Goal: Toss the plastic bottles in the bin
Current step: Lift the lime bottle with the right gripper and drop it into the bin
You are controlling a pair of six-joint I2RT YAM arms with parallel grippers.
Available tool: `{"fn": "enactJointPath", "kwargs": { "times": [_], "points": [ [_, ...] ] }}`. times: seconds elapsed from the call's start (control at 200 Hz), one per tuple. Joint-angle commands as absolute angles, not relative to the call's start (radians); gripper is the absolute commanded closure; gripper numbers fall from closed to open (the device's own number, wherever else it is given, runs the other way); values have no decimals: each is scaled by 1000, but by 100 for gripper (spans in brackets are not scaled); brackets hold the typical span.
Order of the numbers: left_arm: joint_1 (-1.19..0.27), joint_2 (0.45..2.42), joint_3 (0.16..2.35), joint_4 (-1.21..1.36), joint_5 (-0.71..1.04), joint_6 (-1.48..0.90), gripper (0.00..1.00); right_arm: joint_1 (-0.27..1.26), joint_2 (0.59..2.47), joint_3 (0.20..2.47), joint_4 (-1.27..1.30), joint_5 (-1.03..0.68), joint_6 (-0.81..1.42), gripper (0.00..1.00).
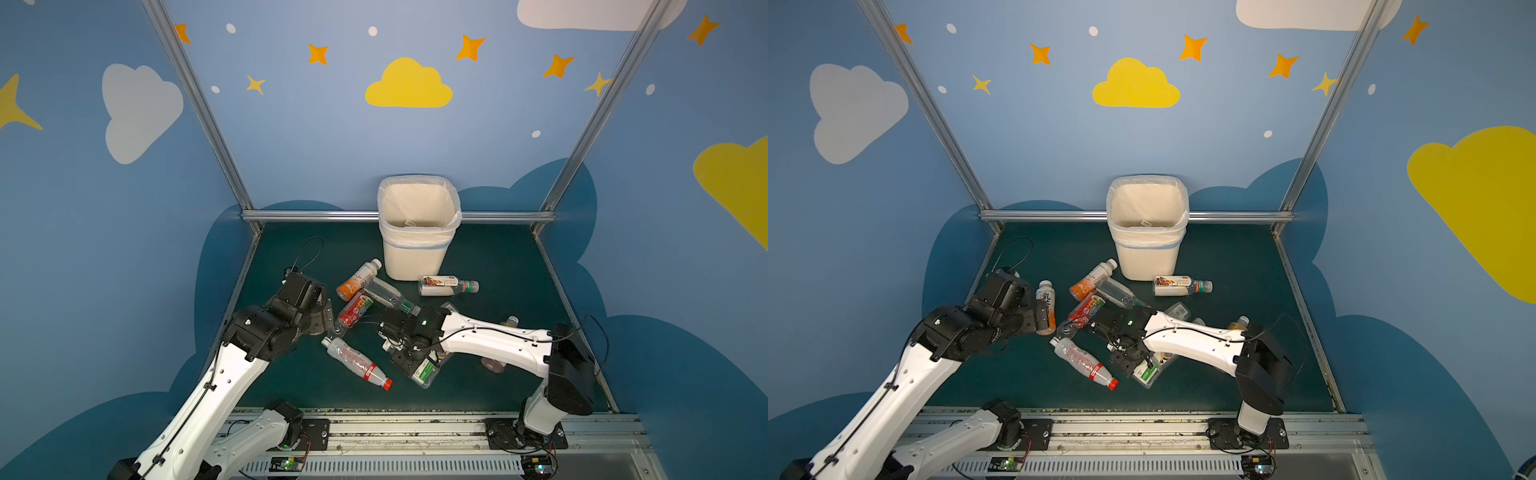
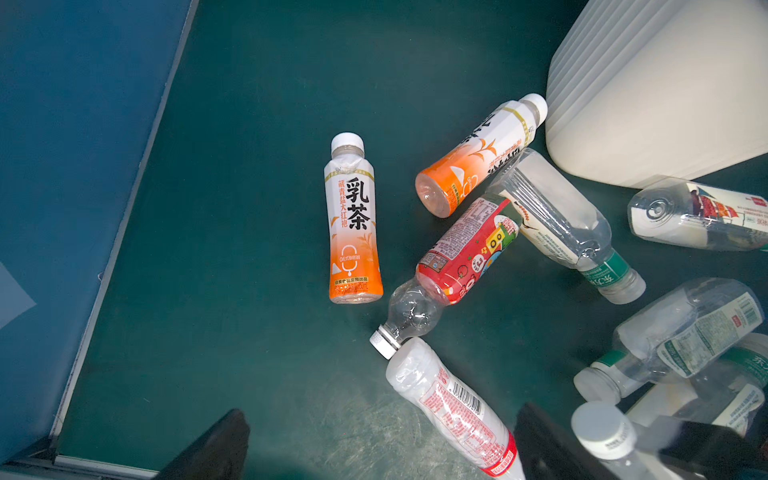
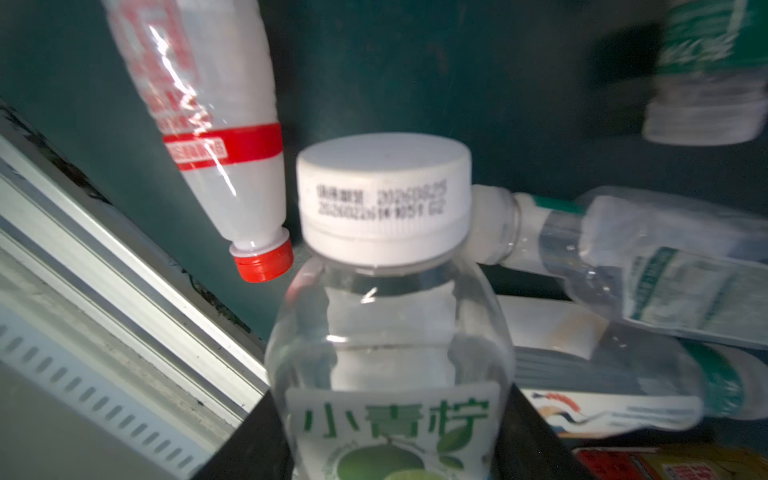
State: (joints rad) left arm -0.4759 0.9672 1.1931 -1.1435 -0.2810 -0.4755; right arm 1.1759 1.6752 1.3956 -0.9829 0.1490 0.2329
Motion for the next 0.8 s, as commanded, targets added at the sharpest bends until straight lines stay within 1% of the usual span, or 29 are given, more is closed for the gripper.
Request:
{"fn": "enactJointPath", "kwargs": {
  "times": [0.0, 0.135, 0.225, 0.315, 0.421, 0.466, 0.536, 0.596, 0.676, 0.741, 0.791],
  "points": [
    [-469, 987, 1219, -1128, -280, -457, 0, 1132, 1607, 1532, -1007, 262, 233, 37],
    [-469, 1019, 1244, -1118, -271, -443, 0, 1031, 1638, 1794, -952, 317, 89, 37],
    [-469, 1038, 1263, -1118, -264, -433, 0, 926, 1752, 2084, -924, 345, -14, 36],
    [-466, 1046, 1272, -1114, -256, -430, 0, 820, 1946, 2429, -909, 394, -85, 25],
    [-465, 1049, 1272, -1117, -249, -433, 0, 727, 2181, 2814, -879, 450, -116, 6],
    [-465, 1047, 1275, -1128, -250, -437, 0, 703, 2233, 2892, -862, 489, -112, 5],
    [-466, 1037, 1278, -1150, -253, -439, 0, 682, 2222, 2883, -855, 563, -86, 5],
    [-465, 1022, 1270, -1163, -257, -440, 0, 670, 2140, 2778, -849, 604, -45, 5],
    [-466, 1000, 1247, -1167, -257, -442, 0, 652, 1961, 2509, -770, 575, 12, 5],
    [-466, 991, 1229, -1162, -247, -440, 0, 640, 1802, 2266, -689, 511, 56, 5],
    [-464, 993, 1217, -1157, -235, -440, 0, 629, 1695, 2121, -672, 452, 110, 6]
  ]
}}
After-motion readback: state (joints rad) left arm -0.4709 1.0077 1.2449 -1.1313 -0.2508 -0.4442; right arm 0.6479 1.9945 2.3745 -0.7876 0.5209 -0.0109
